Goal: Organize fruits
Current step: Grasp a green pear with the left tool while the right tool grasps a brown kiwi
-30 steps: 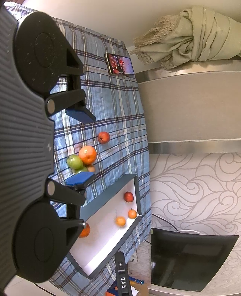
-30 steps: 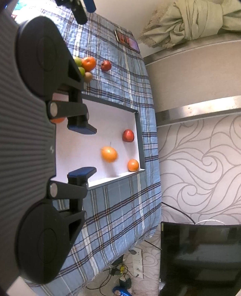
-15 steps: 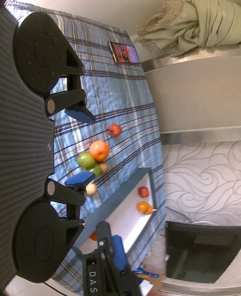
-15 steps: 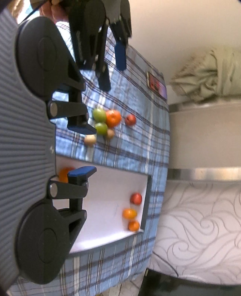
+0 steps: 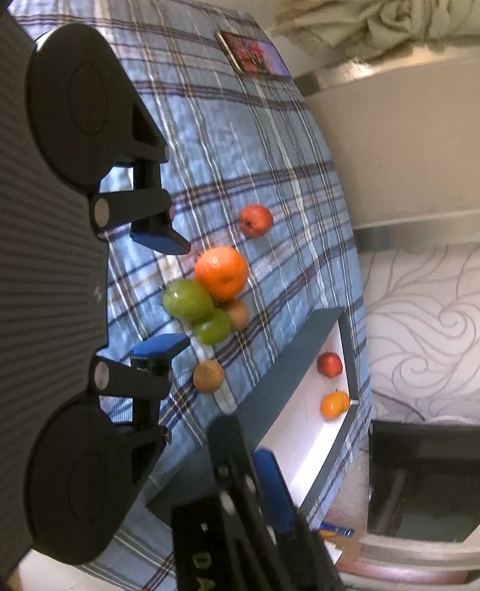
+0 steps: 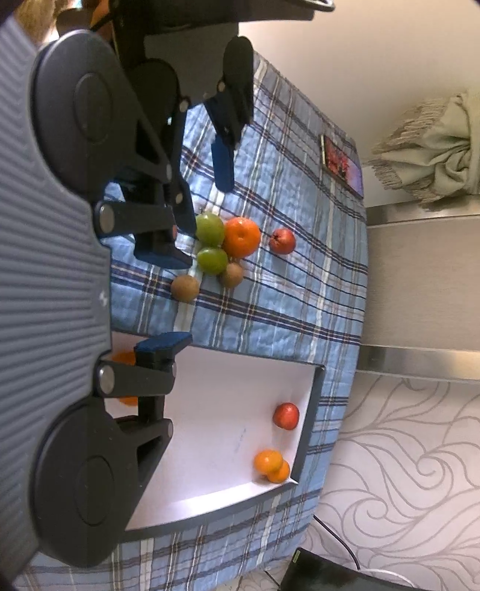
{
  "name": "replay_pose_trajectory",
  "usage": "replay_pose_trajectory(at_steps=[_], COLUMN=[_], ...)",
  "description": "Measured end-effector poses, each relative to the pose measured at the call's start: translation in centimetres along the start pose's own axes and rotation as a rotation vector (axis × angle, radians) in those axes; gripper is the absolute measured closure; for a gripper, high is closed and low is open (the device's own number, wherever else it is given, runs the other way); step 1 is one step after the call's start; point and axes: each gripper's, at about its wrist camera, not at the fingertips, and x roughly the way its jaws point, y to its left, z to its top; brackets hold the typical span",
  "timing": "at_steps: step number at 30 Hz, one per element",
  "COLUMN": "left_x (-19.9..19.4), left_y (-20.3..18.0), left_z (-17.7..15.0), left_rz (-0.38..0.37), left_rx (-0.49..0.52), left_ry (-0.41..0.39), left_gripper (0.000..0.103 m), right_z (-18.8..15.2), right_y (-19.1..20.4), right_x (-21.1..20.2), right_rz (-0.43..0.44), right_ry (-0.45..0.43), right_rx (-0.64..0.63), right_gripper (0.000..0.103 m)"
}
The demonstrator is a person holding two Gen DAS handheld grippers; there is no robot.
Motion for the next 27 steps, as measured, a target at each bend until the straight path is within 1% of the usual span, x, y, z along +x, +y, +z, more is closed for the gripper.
replay_pose_trajectory(at_steps=[3,6,9,14,17,20,23,27], left_x=[0.5,1.0,1.5,2.2,2.4,2.4,2.3,2.0], left_y=[-0.1,0.1,0.5,0.6,0.6,0.8,1.1,1.3], left_z=[0.0,0.1,0.1,0.1,0.2,0.2,0.1,-0.2], left_rz=[-0.016,-0.029,-0.043,-0.061,-0.071,-0.081,-0.083,-0.078], left_rx=[0.025,0.029,0.026,0.026,0.034,0.025,0.017,0.025], left_ry=[-0.001,-0.003,0.008,0.017,0.014,0.011,0.008,0.010], left_gripper=[0.056,0.058,0.058,0.059,0.064,0.066,0.073,0.074], right_z=[0.1,0.3,0.4,0.5,0.5,0.7,1.1,1.4], right_y=[0.4,0.9,1.2,1.2,1.3,1.2,1.2,1.8], right_x=[0.8,1.4,2.2,3.4,4.0,4.4,4.7,5.2], right_rz=[0.007,0.014,0.008,-0.001,-0.011,-0.021,-0.029,-0.040], right_ry=[0.017,0.035,0.055,0.086,0.097,0.105,0.117,0.136], right_rx=[-0.007,-0.016,-0.029,-0.009,-0.008,-0.001,-0.004,-0.032], right_gripper=[0.063,0.066,0.066,0.066,0.066,0.066,0.066,0.067])
